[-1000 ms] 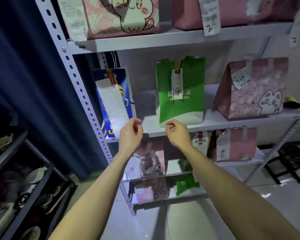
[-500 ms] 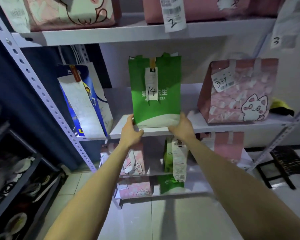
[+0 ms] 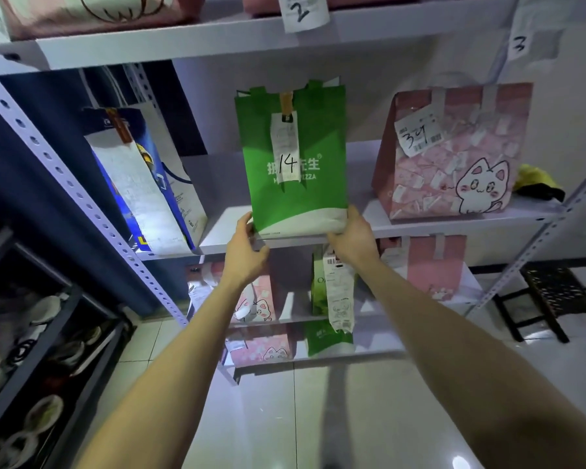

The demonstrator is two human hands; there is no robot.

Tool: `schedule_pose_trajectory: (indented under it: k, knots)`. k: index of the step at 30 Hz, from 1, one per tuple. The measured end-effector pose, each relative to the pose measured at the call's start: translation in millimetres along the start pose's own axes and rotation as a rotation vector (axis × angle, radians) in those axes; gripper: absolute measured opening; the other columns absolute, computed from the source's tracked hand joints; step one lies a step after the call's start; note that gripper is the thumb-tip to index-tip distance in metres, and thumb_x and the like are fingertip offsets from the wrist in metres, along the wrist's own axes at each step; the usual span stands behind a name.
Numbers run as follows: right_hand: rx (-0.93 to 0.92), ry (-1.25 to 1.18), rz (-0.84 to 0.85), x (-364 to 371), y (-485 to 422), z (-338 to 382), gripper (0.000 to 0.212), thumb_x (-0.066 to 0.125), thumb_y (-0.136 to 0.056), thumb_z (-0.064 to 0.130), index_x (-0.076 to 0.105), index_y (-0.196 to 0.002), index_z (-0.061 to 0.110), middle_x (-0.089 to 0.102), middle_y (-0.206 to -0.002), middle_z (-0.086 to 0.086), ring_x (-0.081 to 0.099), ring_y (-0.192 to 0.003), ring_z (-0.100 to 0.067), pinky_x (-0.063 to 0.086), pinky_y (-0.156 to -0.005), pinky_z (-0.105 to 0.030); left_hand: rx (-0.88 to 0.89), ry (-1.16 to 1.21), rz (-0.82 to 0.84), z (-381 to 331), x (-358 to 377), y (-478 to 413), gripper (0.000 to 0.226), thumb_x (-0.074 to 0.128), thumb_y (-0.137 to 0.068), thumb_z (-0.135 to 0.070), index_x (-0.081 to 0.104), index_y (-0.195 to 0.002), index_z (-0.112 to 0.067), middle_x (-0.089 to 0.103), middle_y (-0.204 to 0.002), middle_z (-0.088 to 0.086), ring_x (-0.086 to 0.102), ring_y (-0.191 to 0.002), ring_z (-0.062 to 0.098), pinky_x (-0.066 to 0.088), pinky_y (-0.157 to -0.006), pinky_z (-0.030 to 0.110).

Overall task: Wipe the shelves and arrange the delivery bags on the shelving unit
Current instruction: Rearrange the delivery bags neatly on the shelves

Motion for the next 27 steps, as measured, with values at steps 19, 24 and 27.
schedule_pose_trajectory:
  k: [19, 24, 27]
  knots:
    - [0.179, 0.102, -0.086, -121.9, 56.0, -93.8, 0.031, 0.068, -0.098, 0.02, 0.068, -0.128, 0.014, 0.069, -0.122, -0.004, 0.069, -0.101, -0.023, 0.053, -0.084, -0.032, 0.152, -0.009, 0.198, -82.6, 113.7, 26.1, 0.038, 0.07, -0.099, -0.01, 0.06, -0.135, -0.019, 0.071, -0.112, -0.007, 0.069, -0.102, 0.009, 0.062, -0.095, 0.04]
    - [0.224, 0.039, -0.286, -184.5, 22.5, -141.2, 0.035, 0.068, -0.098, 0.028, 0.063, -0.13, 0.013, 0.068, -0.12, -0.004, 0.067, -0.106, -0.025, 0.053, -0.087, -0.035, 0.198, -0.031, 0.172, -122.3, 166.6, 11.2, 0.052, 0.073, -0.096, -0.011, 0.056, -0.145, -0.017, 0.065, -0.14, 0.002, 0.063, -0.125, 0.019, 0.058, -0.105, 0.048]
    - [0.197, 0.037, -0.367, -213.7, -2.2, -160.9, 0.044, 0.069, -0.097, 0.036, 0.055, -0.131, 0.013, 0.06, -0.124, -0.007, 0.062, -0.109, -0.028, 0.054, -0.092, -0.043, 0.132, -0.022, 0.139, -137.5, 192.7, 0.2, 0.069, 0.073, -0.097, -0.015, 0.043, -0.159, -0.019, 0.055, -0.156, 0.004, 0.055, -0.139, 0.019, 0.053, -0.112, 0.045]
Point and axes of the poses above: each hand's wrist, its own y-axis away from the middle knuckle, its own x-axis out of the palm, z = x × y, the point moved 2 cm from there along -y, towards the middle knuckle
